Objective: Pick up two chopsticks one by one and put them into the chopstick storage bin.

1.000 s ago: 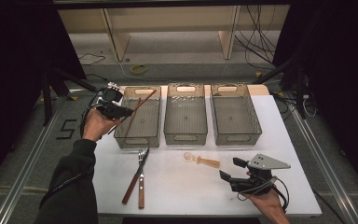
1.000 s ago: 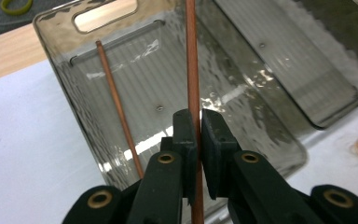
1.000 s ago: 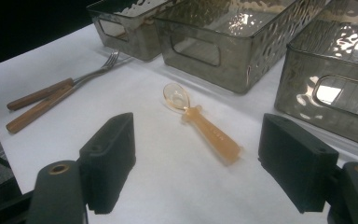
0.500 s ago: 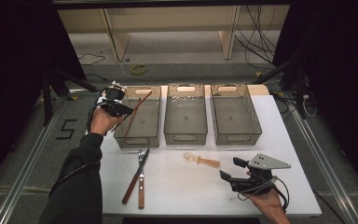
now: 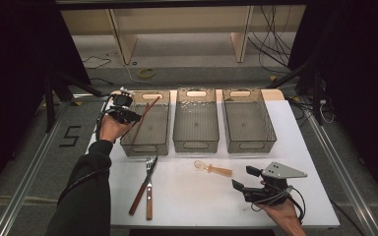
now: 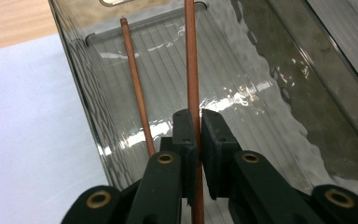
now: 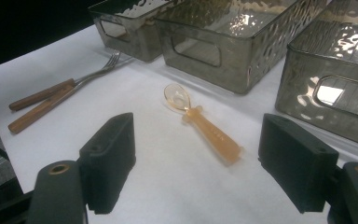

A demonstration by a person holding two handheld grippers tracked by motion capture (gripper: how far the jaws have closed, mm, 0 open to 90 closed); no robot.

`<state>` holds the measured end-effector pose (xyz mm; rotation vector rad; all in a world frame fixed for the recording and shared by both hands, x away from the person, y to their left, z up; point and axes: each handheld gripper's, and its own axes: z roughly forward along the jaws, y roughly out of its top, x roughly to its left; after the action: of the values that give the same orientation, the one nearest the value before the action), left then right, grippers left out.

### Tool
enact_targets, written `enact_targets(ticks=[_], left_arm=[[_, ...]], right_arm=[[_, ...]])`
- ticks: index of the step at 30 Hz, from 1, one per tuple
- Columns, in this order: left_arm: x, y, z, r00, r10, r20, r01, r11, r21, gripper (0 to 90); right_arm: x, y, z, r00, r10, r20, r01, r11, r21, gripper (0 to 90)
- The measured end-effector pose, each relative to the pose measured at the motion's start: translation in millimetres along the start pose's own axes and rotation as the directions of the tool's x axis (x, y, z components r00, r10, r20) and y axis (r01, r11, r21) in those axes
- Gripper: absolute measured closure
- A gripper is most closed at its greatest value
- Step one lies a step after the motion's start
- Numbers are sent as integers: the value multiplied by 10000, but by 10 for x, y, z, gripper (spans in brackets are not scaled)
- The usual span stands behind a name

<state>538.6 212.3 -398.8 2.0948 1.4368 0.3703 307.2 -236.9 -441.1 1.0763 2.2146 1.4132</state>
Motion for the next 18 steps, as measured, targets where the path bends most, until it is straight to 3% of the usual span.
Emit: enact_targets(ticks=[5,12,18], left_arm=[[-10,-20,36,10000,59,38,-59,9999,-135,829],[-7,-12,-41,9995,-141,291,166,9961,-869,627],[-65,-34,-183,9951,-107,984,223,9929,-1172,522]], right_arm=[[-1,0,0,10000,-7,-8,7,10000,-11,280],[0,1,-1,10000,-7,-14,7,10000,-18,280],[3,2,-2,10000,-7,-7,7,10000,-19,280]])
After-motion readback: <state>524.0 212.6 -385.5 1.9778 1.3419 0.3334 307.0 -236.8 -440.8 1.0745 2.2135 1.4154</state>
